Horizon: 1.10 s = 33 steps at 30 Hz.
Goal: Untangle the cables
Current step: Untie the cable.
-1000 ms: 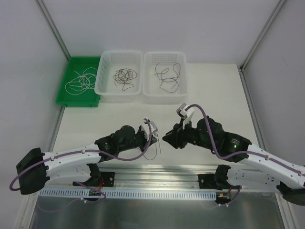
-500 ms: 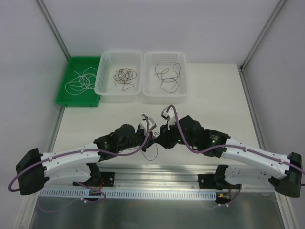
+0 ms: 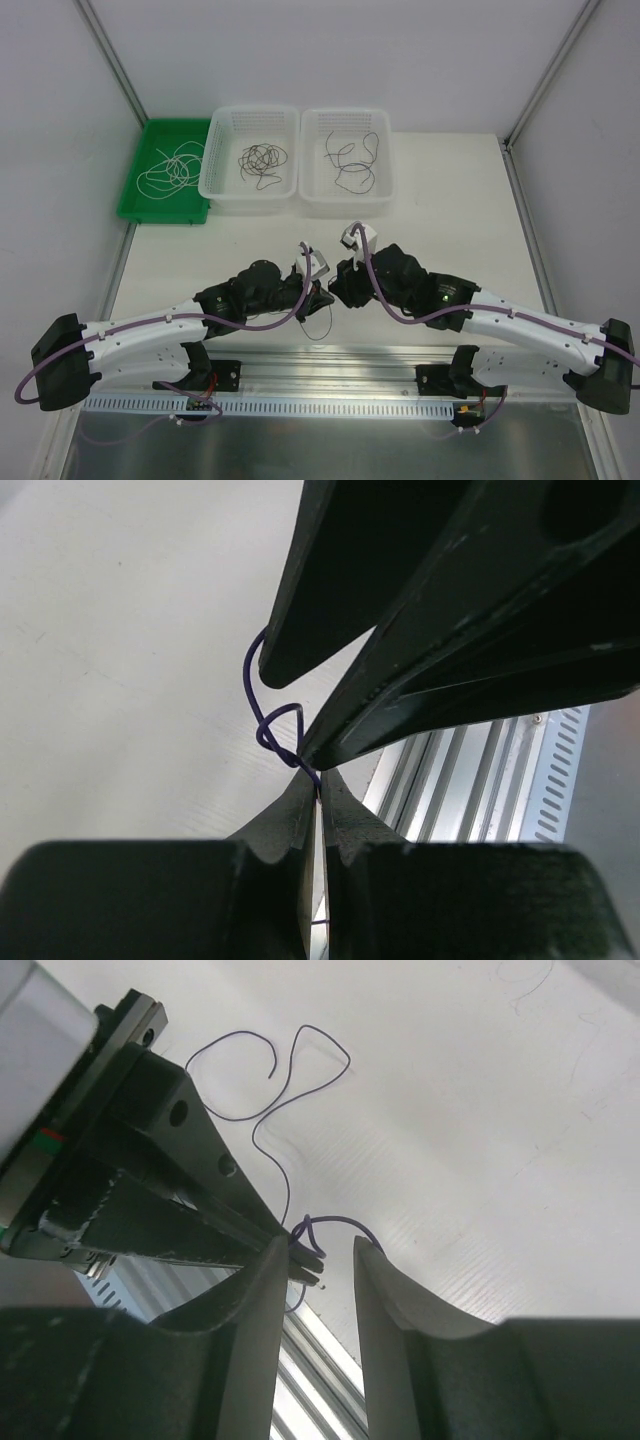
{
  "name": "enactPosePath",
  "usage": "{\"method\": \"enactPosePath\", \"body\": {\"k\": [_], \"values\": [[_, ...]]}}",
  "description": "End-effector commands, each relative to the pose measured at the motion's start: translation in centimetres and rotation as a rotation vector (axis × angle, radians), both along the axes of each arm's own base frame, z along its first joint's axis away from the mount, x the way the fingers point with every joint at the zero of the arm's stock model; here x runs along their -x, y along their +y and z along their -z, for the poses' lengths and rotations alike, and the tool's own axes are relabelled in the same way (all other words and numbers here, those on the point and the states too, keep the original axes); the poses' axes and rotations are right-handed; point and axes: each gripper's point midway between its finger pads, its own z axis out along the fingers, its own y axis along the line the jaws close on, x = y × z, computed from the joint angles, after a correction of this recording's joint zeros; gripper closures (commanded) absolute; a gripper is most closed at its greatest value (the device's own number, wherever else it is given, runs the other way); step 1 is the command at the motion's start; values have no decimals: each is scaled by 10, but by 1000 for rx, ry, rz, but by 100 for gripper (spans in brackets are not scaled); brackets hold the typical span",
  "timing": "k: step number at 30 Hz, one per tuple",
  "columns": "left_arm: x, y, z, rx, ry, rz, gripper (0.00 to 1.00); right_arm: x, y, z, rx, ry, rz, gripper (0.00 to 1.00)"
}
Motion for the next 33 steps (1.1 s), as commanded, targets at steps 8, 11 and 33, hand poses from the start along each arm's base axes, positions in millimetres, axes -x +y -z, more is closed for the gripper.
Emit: {"method": "enactPosePath", "body": {"k": [8,11,33], "values": [[12,-9,-27,62,-44,90,100,-2,5,-12,-55,-65,-47,72],[15,-10,-26,61,-41,112,100,2,8,-12,-73,-64,-79,79],[-10,22,-47,150,-128,-113,32,10,-3,-15,-59,-84,-139,99]]}}
